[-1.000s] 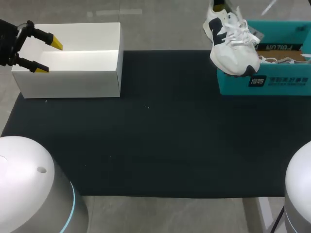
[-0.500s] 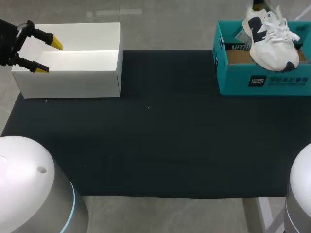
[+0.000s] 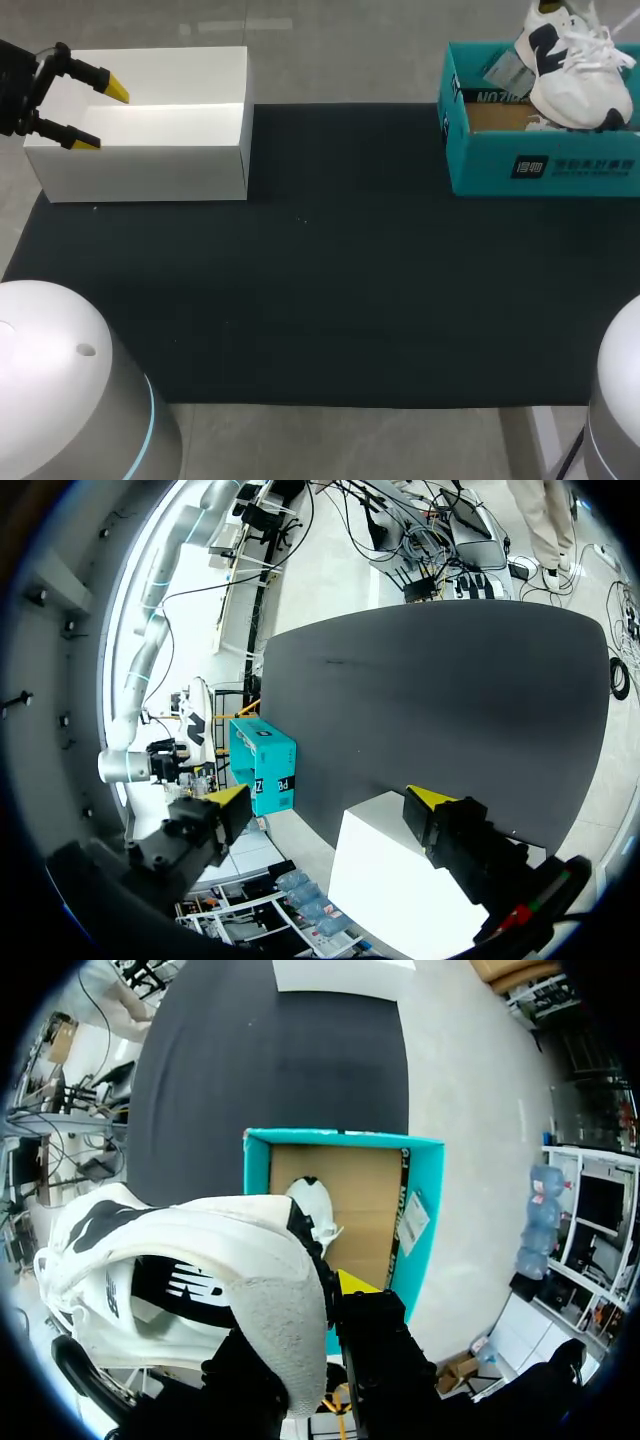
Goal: Take the shoe out of the shoebox, open the shoe tongue, remove and reinsert the insole, then place the shoe into the shoebox
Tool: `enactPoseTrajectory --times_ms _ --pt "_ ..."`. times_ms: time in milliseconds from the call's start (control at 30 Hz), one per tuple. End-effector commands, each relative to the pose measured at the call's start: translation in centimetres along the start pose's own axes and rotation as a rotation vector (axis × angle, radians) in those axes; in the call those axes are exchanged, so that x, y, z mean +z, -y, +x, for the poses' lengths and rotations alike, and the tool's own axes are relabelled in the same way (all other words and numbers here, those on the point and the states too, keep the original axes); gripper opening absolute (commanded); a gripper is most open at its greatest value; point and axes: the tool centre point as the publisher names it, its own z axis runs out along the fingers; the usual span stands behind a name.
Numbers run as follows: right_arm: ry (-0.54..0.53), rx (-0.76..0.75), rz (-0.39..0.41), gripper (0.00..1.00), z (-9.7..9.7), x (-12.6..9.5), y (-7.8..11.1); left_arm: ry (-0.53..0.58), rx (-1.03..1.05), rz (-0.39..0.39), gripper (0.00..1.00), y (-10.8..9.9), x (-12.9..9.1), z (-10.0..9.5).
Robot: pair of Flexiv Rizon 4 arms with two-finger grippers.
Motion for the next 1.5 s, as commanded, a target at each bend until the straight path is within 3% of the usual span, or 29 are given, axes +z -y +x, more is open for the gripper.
enactPoseTrajectory --times_ms 33,400,567,800,900,1133,1500 --pt "-0.005 -0.002 0.001 0.0 -0.1 -0.3 0.1 -0.003 -0.001 0.001 1.0 0.0 0.0 -0.1" --pt "-0.005 -0.002 0.001 0.0 -0.1 -0.3 0.1 -0.003 -0.001 0.001 1.0 0.0 0.0 -0.1" --pt "-0.003 0.004 0.002 0.0 -1.2 0.6 1.5 -0.003 -0.001 0.001 1.0 0.0 0.0 -0.1" --pt "0.021 0.027 0.047 0.0 -4.1 2.5 4.9 -0.003 -0.001 0.001 1.0 0.0 0.0 -0.1" --pt "0.02 0.053 0.045 0.0 -5.3 3.6 7.2 -0.003 -0.001 0.001 1.0 0.0 0.0 -0.1" --pt "0.048 0.073 0.124 0.0 -8.0 5.8 12.8 -0.003 -0.001 0.001 1.0 0.0 0.0 -0.1" --pt "0.034 0.093 0.149 0.0 -10.4 7.8 16.4 -0.003 -0.001 0.001 1.0 0.0 0.0 -0.1"
